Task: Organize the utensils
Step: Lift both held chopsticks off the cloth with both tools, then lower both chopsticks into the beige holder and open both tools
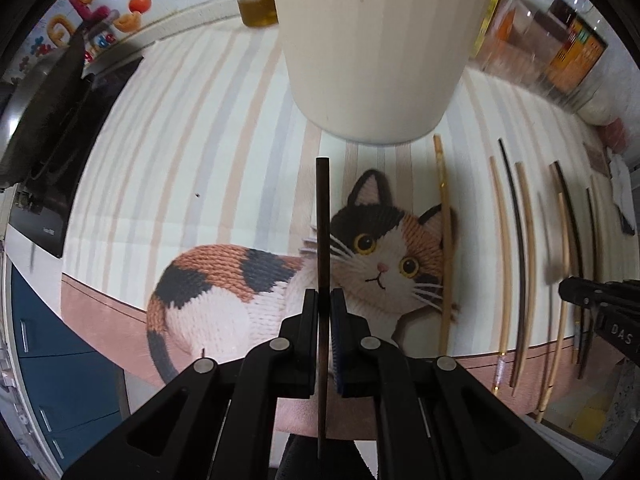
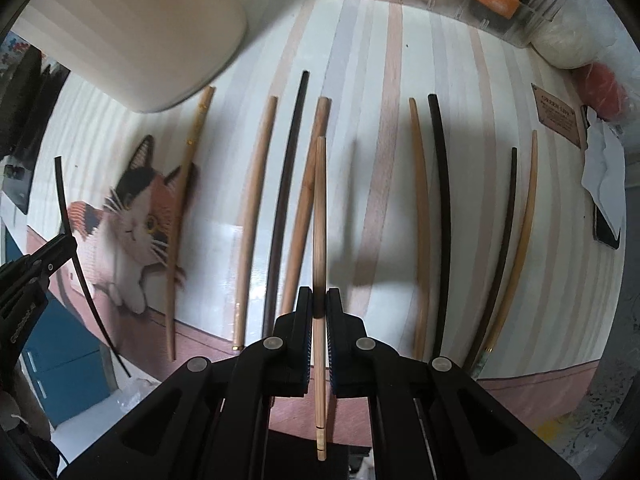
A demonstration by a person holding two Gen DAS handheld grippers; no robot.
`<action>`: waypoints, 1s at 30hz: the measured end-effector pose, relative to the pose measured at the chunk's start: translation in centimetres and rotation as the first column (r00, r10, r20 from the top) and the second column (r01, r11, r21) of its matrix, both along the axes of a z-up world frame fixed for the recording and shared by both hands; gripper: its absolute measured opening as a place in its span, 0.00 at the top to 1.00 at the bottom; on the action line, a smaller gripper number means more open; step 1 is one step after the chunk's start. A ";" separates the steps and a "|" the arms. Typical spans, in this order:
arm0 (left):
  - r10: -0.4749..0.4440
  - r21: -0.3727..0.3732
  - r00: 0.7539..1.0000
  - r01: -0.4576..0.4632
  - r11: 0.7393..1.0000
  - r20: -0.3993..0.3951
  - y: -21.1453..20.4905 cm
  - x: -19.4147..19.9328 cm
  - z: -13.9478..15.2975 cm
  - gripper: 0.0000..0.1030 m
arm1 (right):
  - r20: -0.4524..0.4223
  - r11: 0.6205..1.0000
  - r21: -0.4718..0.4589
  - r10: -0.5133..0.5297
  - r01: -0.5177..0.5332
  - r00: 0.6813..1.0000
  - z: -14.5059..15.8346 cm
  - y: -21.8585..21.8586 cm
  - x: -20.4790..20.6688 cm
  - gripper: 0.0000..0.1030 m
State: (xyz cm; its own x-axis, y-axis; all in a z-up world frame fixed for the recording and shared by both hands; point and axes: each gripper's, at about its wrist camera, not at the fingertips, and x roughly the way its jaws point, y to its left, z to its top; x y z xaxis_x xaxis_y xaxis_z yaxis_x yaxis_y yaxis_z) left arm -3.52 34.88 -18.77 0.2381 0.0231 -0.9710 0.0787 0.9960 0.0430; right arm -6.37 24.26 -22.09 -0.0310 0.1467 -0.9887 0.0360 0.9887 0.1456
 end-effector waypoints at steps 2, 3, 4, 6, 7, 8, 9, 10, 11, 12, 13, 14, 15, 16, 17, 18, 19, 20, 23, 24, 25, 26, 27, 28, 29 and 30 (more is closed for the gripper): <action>0.004 -0.005 1.000 -0.004 1.000 0.017 1.4 -1.2 1.2 0.97 | 0.020 1.000 0.014 -0.009 0.009 1.000 1.0 -0.1 -0.4 0.94; 0.006 -0.007 1.000 -0.005 1.000 0.027 2.6 -1.7 1.9 0.97 | 0.027 1.000 0.019 -0.011 0.010 1.000 1.3 -0.2 -0.5 0.94; 0.006 -0.008 0.999 -0.006 1.000 0.037 3.8 -2.4 2.6 0.97 | 0.039 1.000 0.025 -0.014 0.013 0.999 1.9 -0.3 -0.6 0.94; 0.011 -0.011 0.998 -0.010 1.000 0.054 5.6 -3.4 3.8 0.97 | 0.058 0.999 0.038 -0.020 0.018 0.998 2.5 -0.9 -0.5 0.94; 0.014 -0.013 0.998 -0.014 1.000 0.062 6.2 -2.5 4.4 0.97 | 0.073 0.999 0.046 -0.025 0.021 0.997 3.2 -1.1 -0.6 0.94; 0.016 -0.015 0.997 -0.015 1.000 0.070 6.7 -3.7 5.1 0.97 | 0.087 0.999 0.048 -0.028 0.024 0.996 3.7 -1.2 -0.3 0.94; 0.019 -0.017 0.997 -0.018 1.000 0.078 7.5 -4.2 5.4 0.97 | 0.097 0.998 0.050 -0.028 0.023 0.995 4.2 -1.3 0.1 0.94; 0.021 -0.017 0.996 -0.020 1.000 0.086 8.5 -4.7 5.6 0.97 | 0.106 0.998 0.056 -0.031 0.026 0.994 4.8 -1.4 0.2 0.94; 0.023 -0.017 0.995 -0.021 1.000 0.094 9.6 -5.1 5.6 0.97 | 0.118 0.998 0.062 -0.036 0.028 0.992 5.5 -1.6 0.0 0.94; 0.033 -0.008 0.994 -0.032 0.999 0.100 9.2 -4.6 6.4 0.97 | 0.129 0.997 0.067 -0.037 0.028 0.991 5.7 -1.7 0.4 0.94; 0.035 -0.009 0.994 -0.035 0.999 0.108 9.8 -4.8 6.9 0.97 | 0.156 0.995 0.090 -0.045 0.031 0.987 6.2 -1.8 0.5 0.94; 0.038 -0.014 0.993 -0.037 0.999 0.115 10.5 -5.2 7.3 0.97 | 0.167 0.995 0.096 -0.051 0.035 0.985 6.7 -1.9 0.6 0.94; 0.042 -0.014 0.992 -0.040 0.999 0.121 9.1 -4.0 8.3 0.97 | 0.181 0.994 0.101 -0.053 0.035 0.982 7.3 -2.0 0.5 0.94; 0.043 -0.016 0.991 -0.042 0.999 0.130 9.0 -4.0 9.1 0.97 | 0.193 0.993 0.107 -0.060 0.039 0.979 7.2 -1.4 1.1 0.94; 0.043 -0.020 0.989 -0.041 0.999 0.140 10.1 -4.6 9.4 0.97 | 0.205 0.993 0.110 -0.063 0.041 0.977 7.6 -1.4 1.2 0.94; 0.044 -0.025 0.988 -0.040 0.999 0.150 11.2 -5.1 9.5 0.97 | 0.213 0.993 0.113 -0.065 0.041 0.975 7.4 -1.0 1.4 0.94; 0.046 -0.026 0.986 -0.042 0.999 0.158 6.8 -5.3 10.8 0.97 | 0.226 0.991 0.123 -0.072 0.044 0.971 8.0 -1.1 1.5 0.94; 0.048 -0.032 0.984 -0.043 0.999 0.171 8.0 -6.5 11.7 0.97 | 0.234 0.991 0.128 -0.077 0.048 0.969 8.2 -1.0 1.6 0.94; 0.059 -0.054 0.975 -0.048 0.997 0.212 8.1 -6.7 14.2 0.97 | 0.271 0.987 0.152 -0.098 0.058 0.958 9.8 -1.0 1.9 0.94; 0.064 -0.061 0.972 -0.051 0.997 0.227 6.6 -5.4 14.3 0.97 | 0.291 0.984 0.166 -0.109 0.062 0.951 10.8 -1.2 2.0 0.94; 0.067 -0.069 0.968 -0.052 0.996 0.242 6.9 -5.3 14.9 0.97 | 0.310 0.982 0.178 -0.120 0.066 0.943 11.7 -1.3 2.2 0.94; 0.075 -0.083 0.961 -0.054 0.995 0.268 8.1 -6.1 16.5 0.97 | 0.330 0.980 0.190 -0.128 0.067 0.935 12.6 -1.3 2.4 0.94; 0.079 -0.094 0.955 -0.054 0.994 0.287 7.1 -4.6 16.8 0.97 | 0.345 0.978 0.199 -0.133 0.066 0.929 13.4 -1.4 2.6 0.94; 0.086 -0.107 0.947 -0.055 0.993 0.310 6.4 -3.6 17.8 0.97 | 0.369 0.975 0.213 -0.143 0.066 0.918 14.6 -1.4 2.9 0.94; 0.096 -0.125 0.937 -0.056 0.991 0.336 7.3 -4.1 19.5 0.97 | 0.396 0.973 0.225 -0.148 0.061 0.906 16.0 -1.4 3.3 0.94; 0.103 -0.141 0.928 -0.055 0.989 0.358 7.2 -3.9 20.3 0.97 | 0.420 0.970 0.235 -0.152 0.055 0.895 17.2 -1.4 3.6 0.94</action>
